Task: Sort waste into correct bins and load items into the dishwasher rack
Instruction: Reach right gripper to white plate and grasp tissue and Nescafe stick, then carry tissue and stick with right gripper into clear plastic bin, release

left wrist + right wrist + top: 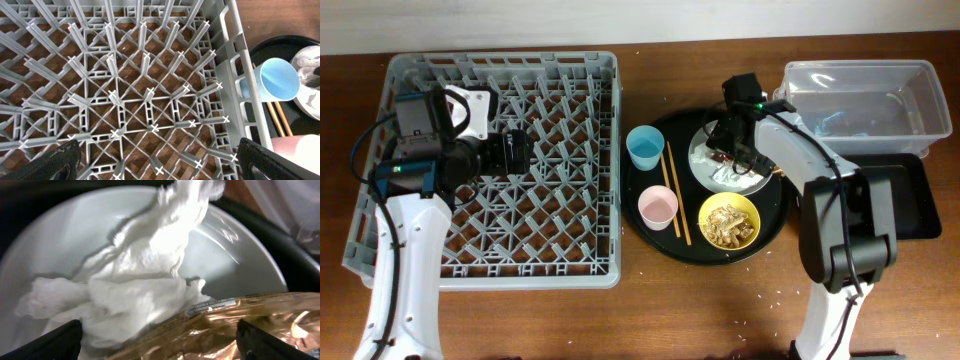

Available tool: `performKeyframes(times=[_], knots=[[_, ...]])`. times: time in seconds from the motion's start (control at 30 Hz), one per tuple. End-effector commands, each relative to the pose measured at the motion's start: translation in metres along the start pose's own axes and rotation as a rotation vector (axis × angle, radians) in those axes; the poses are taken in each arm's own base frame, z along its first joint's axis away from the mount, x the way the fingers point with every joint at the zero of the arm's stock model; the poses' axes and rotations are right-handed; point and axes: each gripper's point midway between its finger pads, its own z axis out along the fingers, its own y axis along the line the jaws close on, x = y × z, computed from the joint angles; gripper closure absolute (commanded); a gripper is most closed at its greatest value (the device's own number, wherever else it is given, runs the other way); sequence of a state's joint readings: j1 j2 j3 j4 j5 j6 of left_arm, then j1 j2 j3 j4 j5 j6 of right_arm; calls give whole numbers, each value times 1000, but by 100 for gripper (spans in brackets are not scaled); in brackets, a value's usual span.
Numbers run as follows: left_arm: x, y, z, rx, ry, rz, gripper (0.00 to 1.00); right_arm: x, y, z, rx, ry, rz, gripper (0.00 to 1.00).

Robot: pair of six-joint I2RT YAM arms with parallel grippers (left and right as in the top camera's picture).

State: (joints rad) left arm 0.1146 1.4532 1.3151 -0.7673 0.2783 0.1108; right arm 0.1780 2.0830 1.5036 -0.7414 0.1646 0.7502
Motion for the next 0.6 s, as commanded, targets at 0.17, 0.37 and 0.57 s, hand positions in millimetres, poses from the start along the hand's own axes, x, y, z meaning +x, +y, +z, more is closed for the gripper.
performKeyframes(times=[0.17,0.37,0.57], knots=[[-2,-1,-1,12,-2,-8,1,15,-10,20,55,56,-58,69],[-2,-1,-1,12,-2,-8,4,14,-9,19,51,58,-137,96],[-2,-1,-1,12,-2,-8,5,-14,46,-54,-227,42,-291,96]])
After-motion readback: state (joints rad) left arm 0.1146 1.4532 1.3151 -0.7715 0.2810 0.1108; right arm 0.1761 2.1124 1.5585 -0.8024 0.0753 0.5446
